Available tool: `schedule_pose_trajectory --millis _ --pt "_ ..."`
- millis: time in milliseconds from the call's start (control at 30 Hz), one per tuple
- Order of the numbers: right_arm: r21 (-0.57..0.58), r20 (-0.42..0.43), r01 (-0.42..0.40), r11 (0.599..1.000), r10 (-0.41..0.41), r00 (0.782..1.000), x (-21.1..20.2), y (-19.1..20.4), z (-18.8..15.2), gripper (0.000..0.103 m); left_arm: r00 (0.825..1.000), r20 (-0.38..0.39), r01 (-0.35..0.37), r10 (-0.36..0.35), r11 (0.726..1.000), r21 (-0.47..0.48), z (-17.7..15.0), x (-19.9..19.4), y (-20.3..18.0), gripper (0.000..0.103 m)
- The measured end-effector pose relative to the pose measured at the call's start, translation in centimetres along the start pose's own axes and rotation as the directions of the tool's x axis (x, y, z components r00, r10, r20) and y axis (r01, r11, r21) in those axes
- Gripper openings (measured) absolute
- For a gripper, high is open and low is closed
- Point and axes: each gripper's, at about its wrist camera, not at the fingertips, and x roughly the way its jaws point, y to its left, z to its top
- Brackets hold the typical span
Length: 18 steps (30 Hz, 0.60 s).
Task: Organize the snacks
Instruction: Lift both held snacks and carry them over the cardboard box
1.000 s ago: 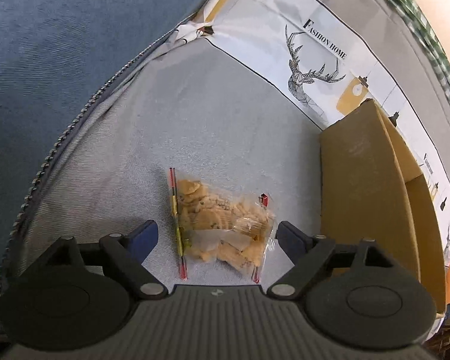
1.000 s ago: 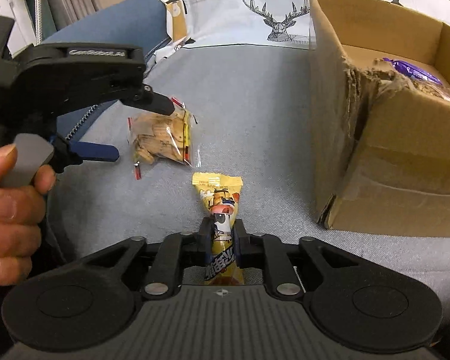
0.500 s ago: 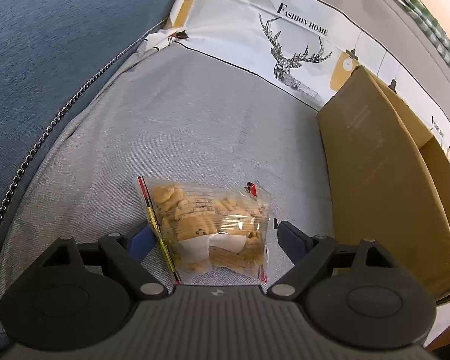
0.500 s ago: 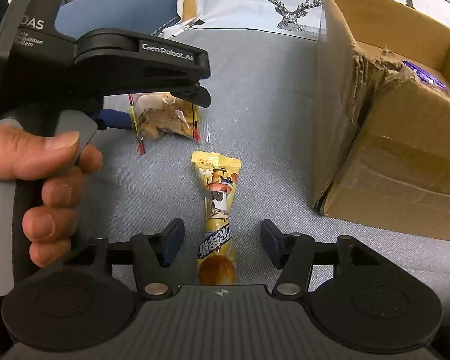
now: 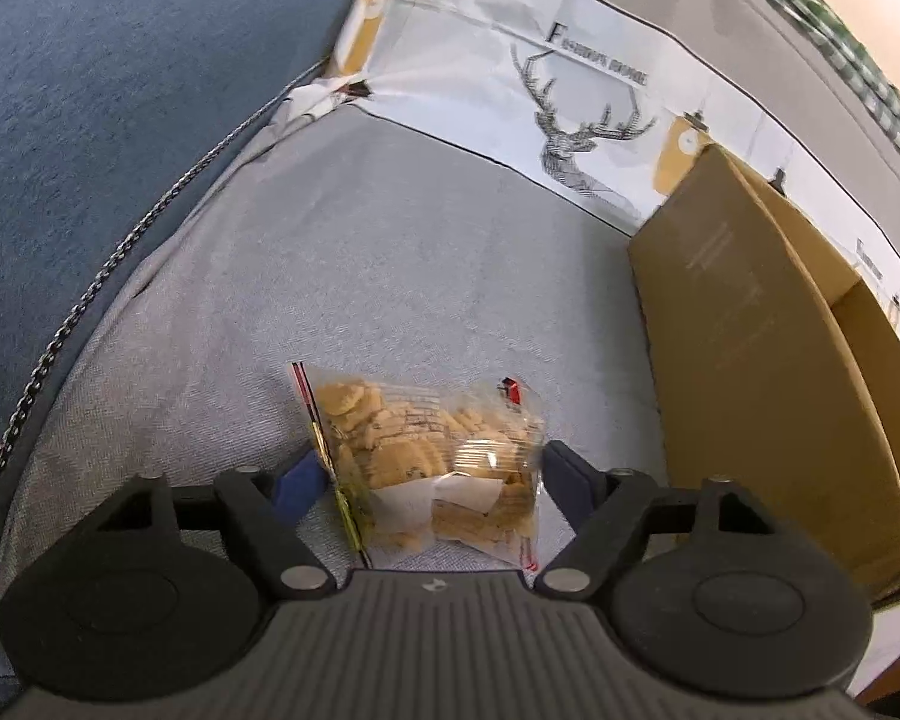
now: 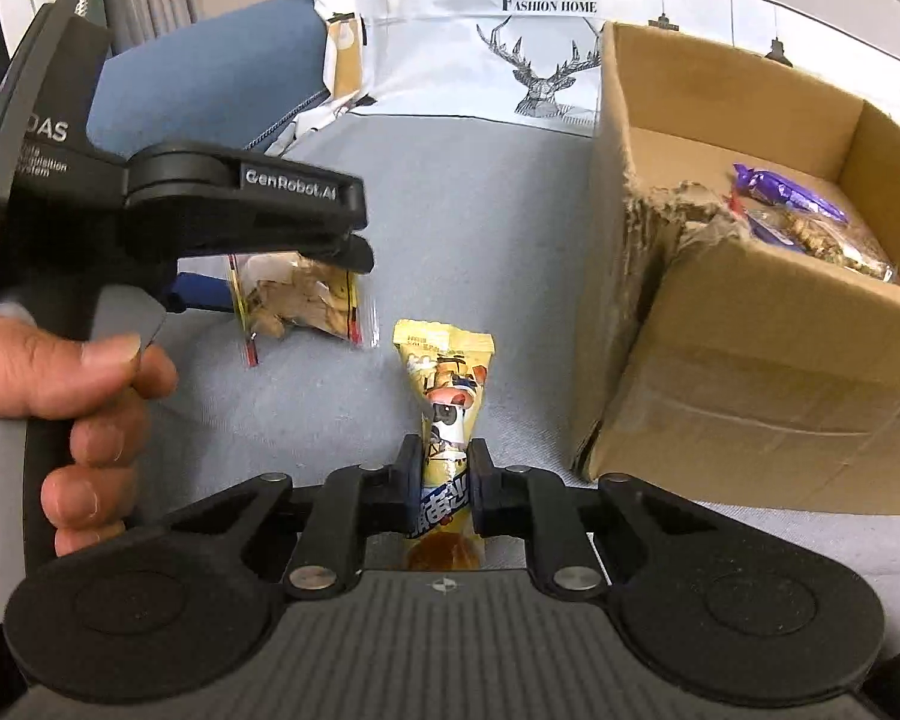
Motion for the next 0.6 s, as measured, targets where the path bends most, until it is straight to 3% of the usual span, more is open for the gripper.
schedule_pose_trajectory --millis 267,333,467,600 --pt "0.011 -0.060 0.013 1.000 -0.013 0.998 1.3 0.1 -0.4 0.018 1.000 0.028 -0.011 0.009 0.998 0.058 -0.4 -0.7 -0.9 0.078" --pt "0.013 -0.063 0.014 1.000 -0.013 0.998 1.3 0.1 -0.3 0.021 0.999 0.033 -0.011 0.009 0.999 0.048 -0.3 -1.1 -0.7 0.078" --pt "0.018 -0.077 0.018 1.000 -0.016 0.997 1.2 -0.1 -0.3 0.038 1.000 0.015 -0.012 0.011 0.999 0.032 -0.3 -1.1 -0.4 0.078" --pt "0.015 -0.088 0.021 1.000 -0.020 0.996 1.2 -0.3 -0.4 0.038 1.000 -0.017 -0.016 0.016 1.000 0.003 -0.3 -0.5 0.1 0.079"
